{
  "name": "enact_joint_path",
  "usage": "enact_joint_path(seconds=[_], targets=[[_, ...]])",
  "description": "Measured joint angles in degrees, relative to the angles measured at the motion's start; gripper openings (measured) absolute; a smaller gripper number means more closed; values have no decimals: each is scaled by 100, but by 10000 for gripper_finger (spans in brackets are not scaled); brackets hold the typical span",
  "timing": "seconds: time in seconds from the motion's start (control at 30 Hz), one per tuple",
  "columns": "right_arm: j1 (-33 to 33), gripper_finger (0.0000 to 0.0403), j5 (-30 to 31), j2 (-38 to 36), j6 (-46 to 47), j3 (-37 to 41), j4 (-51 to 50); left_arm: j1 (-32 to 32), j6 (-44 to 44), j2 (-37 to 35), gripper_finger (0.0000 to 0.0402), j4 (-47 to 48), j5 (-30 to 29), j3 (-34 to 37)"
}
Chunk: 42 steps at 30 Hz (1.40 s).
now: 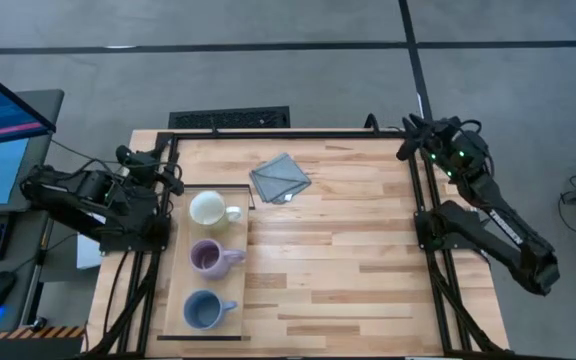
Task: Stack small to large cups/mugs on shelf
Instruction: Return to Home Position
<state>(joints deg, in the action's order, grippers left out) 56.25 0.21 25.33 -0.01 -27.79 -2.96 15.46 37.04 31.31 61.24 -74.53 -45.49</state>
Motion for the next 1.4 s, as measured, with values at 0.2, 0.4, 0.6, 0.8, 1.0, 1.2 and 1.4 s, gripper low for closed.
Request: enact_joint_path(seconds=[0.2, 0.4, 0.6, 0.8, 1.0, 1.2, 1.4], targets=[[2, 134, 8, -949, 99, 336, -237, 0, -507, -424, 189, -1100, 465, 955], [2, 134, 21, -1930, 473, 848, -254, -170, -1146, -920, 189, -2088, 183, 1698], [2, 134, 21, -2513, 664, 993, -437, -938, -1429, -1490, 189, -2265, -244, 1932], [2, 134, 19, -2420, 756, 997, -648, -2126, -2363, -1548, 189, -2947, 11, 2090], [2, 134, 21, -2390, 718, 997, -664, -3585, -2741, -1331, 189, -4377, 753, 2538], [2, 134, 9, -2390, 713, 997, -668, -5081, -3786, -1254, 189, -6033, 2417, 3091], [2, 134, 6, -2390, 594, 997, -789, -5766, -4483, -1259, 189, -6220, 2824, 3060]])
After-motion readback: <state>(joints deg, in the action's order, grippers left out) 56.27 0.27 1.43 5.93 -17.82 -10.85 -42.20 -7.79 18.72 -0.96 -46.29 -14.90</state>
